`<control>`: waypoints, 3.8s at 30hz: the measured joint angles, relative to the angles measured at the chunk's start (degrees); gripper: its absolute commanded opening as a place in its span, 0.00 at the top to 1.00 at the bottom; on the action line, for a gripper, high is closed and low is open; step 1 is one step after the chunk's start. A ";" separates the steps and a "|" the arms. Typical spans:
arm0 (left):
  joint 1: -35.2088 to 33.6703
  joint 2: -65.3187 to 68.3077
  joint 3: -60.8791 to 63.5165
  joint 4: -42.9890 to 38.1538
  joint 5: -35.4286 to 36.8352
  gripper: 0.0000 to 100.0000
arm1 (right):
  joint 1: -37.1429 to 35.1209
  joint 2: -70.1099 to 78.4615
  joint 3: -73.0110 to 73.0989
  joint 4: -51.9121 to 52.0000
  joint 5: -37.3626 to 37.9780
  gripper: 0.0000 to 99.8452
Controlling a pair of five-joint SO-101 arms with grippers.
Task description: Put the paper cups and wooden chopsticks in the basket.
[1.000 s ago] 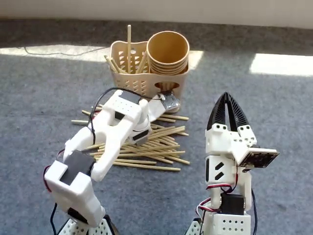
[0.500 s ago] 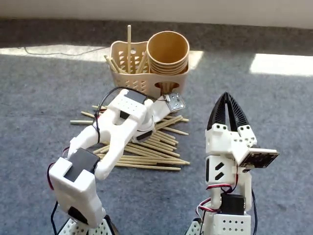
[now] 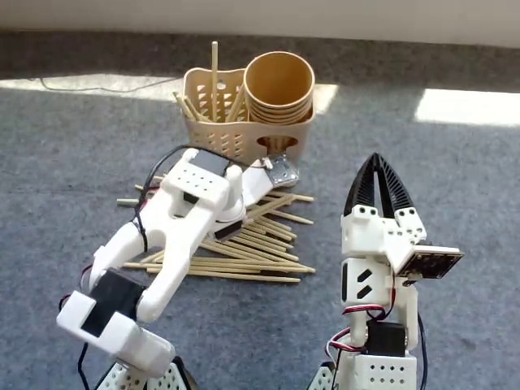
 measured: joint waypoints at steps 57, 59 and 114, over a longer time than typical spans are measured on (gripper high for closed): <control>8.62 -39.47 -8.09 -18.73 25.23 0.99 | 0.00 0.00 0.00 0.00 0.18 0.99; 6.86 -39.47 -8.09 -20.48 26.46 0.99 | 0.00 0.00 0.00 0.00 0.18 0.99; -8.62 -38.33 16.70 -67.43 36.31 0.95 | 0.00 0.00 0.00 0.00 0.35 0.99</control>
